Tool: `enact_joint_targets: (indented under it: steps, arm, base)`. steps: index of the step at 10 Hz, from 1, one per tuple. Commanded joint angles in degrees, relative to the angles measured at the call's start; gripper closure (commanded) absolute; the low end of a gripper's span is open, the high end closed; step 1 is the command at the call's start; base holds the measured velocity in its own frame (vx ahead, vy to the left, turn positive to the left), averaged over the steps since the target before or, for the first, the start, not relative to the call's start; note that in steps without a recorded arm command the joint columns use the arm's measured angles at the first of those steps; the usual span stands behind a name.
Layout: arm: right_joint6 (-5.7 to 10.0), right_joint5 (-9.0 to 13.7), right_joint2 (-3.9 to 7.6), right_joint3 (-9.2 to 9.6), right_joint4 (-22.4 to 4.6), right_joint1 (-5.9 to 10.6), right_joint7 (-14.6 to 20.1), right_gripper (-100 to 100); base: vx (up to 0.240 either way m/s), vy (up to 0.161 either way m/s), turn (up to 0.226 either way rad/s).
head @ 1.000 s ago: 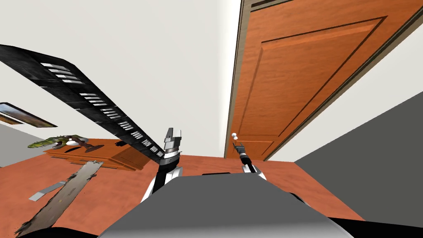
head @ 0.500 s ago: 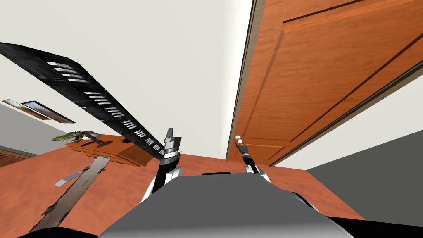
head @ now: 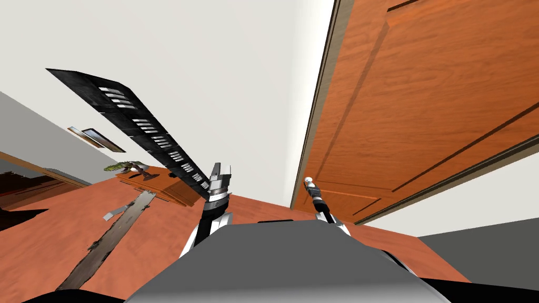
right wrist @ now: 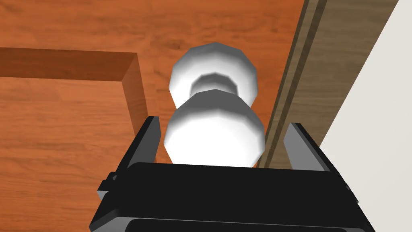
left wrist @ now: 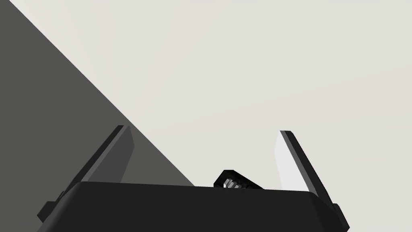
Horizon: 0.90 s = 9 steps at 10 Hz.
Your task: Pull the door open
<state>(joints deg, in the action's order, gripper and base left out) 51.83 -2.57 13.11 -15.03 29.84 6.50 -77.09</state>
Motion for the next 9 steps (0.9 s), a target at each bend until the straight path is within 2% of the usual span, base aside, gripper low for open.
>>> enact_joint_targets:
  steps: [1, 2, 7, 9]
  arm:
    - [0.0, 0.0, 0.0, 0.0, 0.0, 0.0, 0.0, -100]
    - [0.0, 0.0, 0.0, 0.0, 0.0, 0.0, 0.0, 100]
    - [0.0, 0.0, 0.0, 0.0, 0.0, 0.0, 0.0, 100]
    - [-0.16, 0.5, 0.21, -0.14, -0.1, -0.08, 2.9, 100]
  base:
    - [0.042, -0.014, 0.005]
    - [0.001, -0.003, -0.022]
    - [-0.008, 0.0, 0.002]
    - [-0.046, -0.018, 0.07]
